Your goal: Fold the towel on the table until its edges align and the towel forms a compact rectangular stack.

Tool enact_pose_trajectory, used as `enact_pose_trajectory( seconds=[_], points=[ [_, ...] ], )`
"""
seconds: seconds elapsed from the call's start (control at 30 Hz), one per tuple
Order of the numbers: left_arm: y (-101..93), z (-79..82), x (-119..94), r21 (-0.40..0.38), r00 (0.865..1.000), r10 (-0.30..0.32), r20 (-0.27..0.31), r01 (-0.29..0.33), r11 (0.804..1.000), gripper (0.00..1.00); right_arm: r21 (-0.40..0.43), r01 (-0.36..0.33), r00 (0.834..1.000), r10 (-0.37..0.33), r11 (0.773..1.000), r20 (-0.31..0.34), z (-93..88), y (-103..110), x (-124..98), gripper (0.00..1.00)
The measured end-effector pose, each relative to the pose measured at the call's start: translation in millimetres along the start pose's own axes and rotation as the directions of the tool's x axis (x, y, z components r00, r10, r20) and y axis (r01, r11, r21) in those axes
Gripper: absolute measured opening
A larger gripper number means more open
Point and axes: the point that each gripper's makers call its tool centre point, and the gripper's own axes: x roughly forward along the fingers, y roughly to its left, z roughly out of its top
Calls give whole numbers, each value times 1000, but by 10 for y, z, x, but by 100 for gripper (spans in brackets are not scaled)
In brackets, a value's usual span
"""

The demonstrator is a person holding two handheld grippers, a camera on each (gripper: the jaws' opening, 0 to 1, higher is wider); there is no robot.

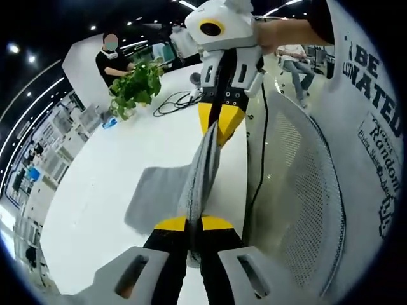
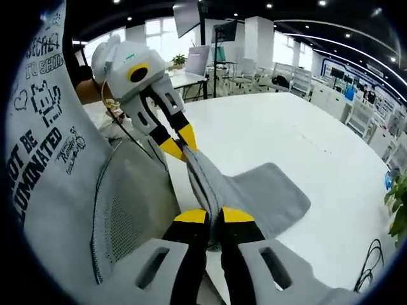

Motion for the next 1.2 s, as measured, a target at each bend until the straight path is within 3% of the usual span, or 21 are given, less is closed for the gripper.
enact_pose_trajectory(
  seconds=[0.67,0.87,0.93,1.2],
  points=[
    [818,62,338,-61,998,50,47,-48,997,5,105,23,998,-29,994,56,276,-740,147,4],
    [1041,-12,604,-111,997,46,58,-40,993,5,164,28,998,-38,986,58,213,-1075,327,4],
    [1087,-34,704,-169,997,17,77,-3,986,5,198,42,997,-53,979,50,164,-1197,383,4],
    [1330,-265,1106,-204,1000,-10,30,16,979,5,308,25,998,-43,951,53,-10,-1506,688,4]
  ],
)
